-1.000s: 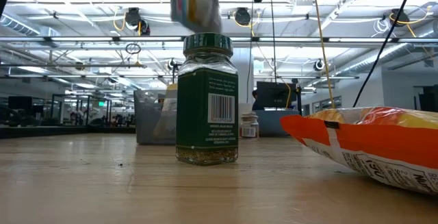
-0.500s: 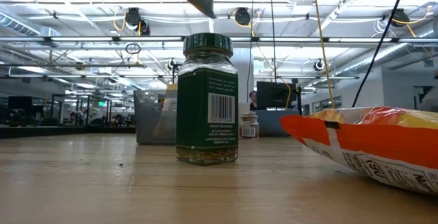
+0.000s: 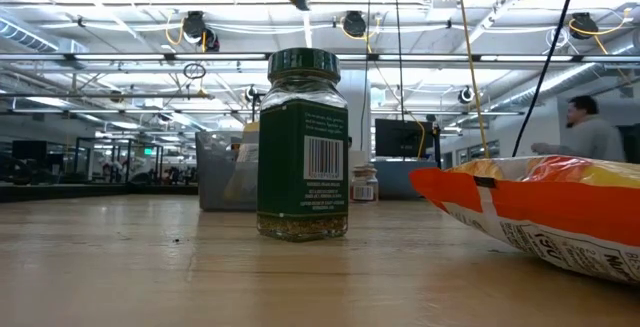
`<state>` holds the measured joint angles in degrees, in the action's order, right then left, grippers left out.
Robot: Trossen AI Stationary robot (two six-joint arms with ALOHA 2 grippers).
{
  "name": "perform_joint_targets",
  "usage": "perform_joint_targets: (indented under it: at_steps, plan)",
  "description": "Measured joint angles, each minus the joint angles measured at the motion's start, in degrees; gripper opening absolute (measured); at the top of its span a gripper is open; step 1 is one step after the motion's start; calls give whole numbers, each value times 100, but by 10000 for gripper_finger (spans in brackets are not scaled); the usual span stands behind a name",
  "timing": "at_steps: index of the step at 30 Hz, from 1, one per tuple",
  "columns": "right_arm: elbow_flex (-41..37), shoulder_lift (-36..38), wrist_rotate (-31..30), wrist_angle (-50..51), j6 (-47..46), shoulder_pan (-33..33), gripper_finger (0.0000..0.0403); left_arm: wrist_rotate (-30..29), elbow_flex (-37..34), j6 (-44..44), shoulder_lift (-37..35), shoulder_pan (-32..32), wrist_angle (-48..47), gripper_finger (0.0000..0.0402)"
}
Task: Pick & Place Food Item
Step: Put the blue noodle pack into the bottom black bin
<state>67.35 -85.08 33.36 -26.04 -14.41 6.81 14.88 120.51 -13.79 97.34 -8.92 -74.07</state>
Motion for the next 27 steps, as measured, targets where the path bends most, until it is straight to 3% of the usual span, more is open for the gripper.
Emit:
perform_joint_targets:
  at_steps: [27]
  plan:
    - [0,-4,96,-414,-251,-468,201,827,2,-30,261,-199,869,0]
